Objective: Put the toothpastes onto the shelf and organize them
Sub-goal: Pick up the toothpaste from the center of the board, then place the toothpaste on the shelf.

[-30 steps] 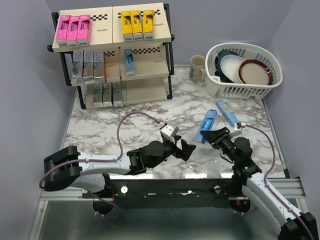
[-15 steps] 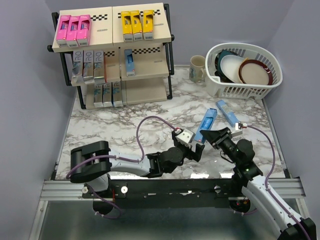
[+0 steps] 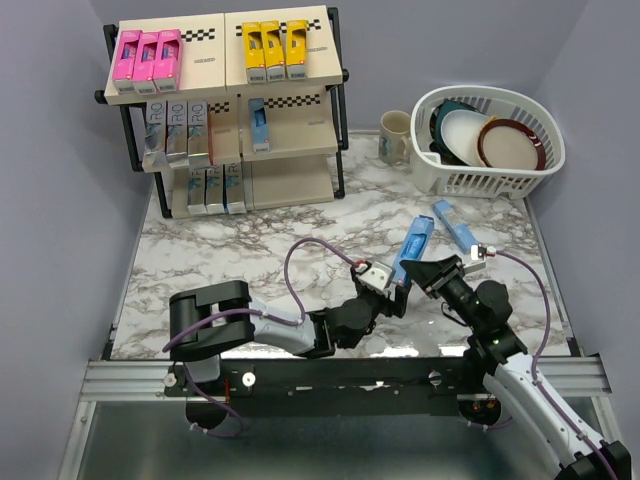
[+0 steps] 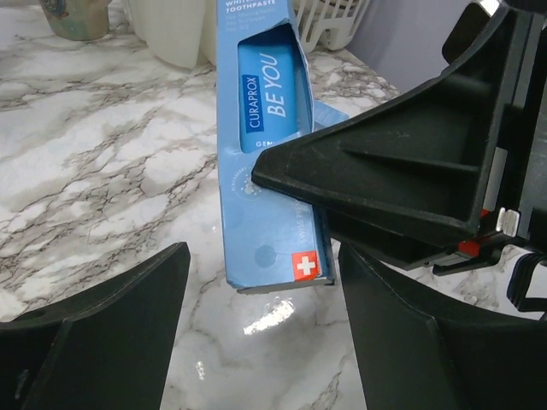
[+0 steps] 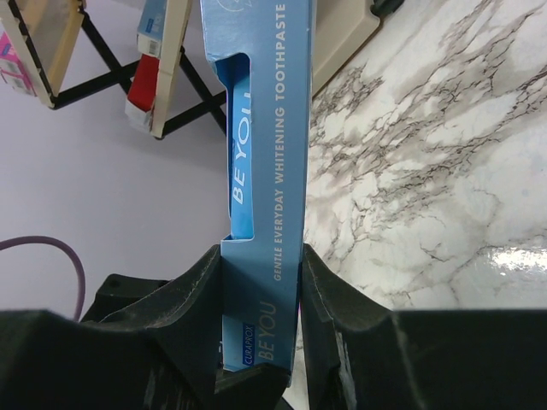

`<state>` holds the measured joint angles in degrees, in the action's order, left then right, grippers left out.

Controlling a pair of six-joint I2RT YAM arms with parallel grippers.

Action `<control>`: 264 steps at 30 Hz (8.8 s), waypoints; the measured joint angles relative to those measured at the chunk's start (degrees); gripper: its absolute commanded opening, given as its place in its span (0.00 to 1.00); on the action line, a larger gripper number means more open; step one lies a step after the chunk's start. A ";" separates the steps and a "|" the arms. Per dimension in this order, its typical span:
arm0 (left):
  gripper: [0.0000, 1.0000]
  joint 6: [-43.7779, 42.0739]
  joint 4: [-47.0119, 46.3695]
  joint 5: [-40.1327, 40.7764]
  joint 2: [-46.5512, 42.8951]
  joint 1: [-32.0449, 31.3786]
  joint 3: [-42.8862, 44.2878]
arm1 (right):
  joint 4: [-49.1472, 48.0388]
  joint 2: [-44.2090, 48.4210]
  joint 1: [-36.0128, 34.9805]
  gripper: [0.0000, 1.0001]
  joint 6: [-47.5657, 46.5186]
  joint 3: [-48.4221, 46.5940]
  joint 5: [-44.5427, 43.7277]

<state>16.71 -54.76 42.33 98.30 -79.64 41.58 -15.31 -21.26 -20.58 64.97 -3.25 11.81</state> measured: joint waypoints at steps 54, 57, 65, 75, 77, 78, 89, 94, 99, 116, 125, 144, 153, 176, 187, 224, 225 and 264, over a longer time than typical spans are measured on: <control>0.26 -11.13 7.56 8.59 -8.92 1.84 -1.97 | 12.52 9.16 -0.09 0.94 -19.15 -3.67 -6.62; 0.27 -11.54 11.58 9.75 -12.83 4.11 -1.42 | 14.34 12.85 -0.09 0.94 -22.73 -3.67 -9.90; 0.27 -11.30 25.68 11.08 -20.52 14.58 6.45 | 15.34 17.97 -0.09 0.95 -26.45 -1.31 -13.55; 0.27 -11.08 35.43 8.48 -21.92 27.61 16.28 | 15.39 18.03 -0.09 1.00 -27.78 -0.22 -13.75; 0.27 -10.75 37.09 7.78 -21.03 30.58 18.03 | 15.39 18.32 -0.09 1.00 -28.24 -0.22 -13.49; 0.27 -10.49 38.05 7.21 -20.17 32.15 19.21 | 15.39 18.56 -0.09 1.00 -28.46 -0.22 -13.42; 0.29 -9.84 43.04 4.28 -10.08 39.93 29.83 | 15.19 20.55 -0.09 1.00 -29.57 -0.20 -13.20; 0.31 -10.27 43.87 4.11 -6.23 41.09 32.70 | 15.17 20.57 -0.09 1.00 -29.75 -0.20 -13.05; 0.34 -11.61 44.41 4.09 -1.97 42.16 35.93 | 15.04 20.57 -0.09 1.00 -29.94 -0.20 -12.79; 0.45 -13.11 47.36 3.39 2.67 45.20 41.53 | 14.91 20.57 -0.09 1.00 -30.08 -0.20 -11.06; 0.54 -14.53 47.36 3.10 3.96 45.88 42.53 | 13.79 20.55 -0.09 1.00 -30.10 -0.20 -10.64; 0.64 -14.86 48.68 1.92 3.82 45.94 43.28 | 11.87 18.23 -0.09 1.00 -30.16 -0.20 -9.07; 0.57 -13.20 52.02 1.97 1.40 45.94 43.28 | 11.39 17.55 -0.09 1.00 -30.49 -0.20 -8.61; 0.49 -15.41 54.18 4.98 2.69 46.10 45.24 | 10.23 16.48 -0.09 1.00 -30.53 -0.20 -7.89; 0.54 -15.61 54.07 5.42 4.07 46.90 46.18 | 10.16 16.26 -0.09 1.00 -30.53 -0.20 -7.85; 0.63 -14.97 57.59 4.55 1.64 47.28 46.84 | 8.92 15.41 -0.09 1.00 -30.58 -0.20 -7.41; 0.63 -14.95 57.68 4.52 1.70 47.28 46.86 | 8.90 15.30 -0.09 1.00 -30.58 -0.20 -7.41; 0.63 -15.15 60.59 6.84 3.04 47.28 48.37 | 7.67 14.03 -0.09 1.00 -30.60 -0.20 -6.60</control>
<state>1.56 5.82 49.17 101.34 -32.36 89.95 -7.64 -7.22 -20.67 34.37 -3.44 5.21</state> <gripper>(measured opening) 0.619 0.998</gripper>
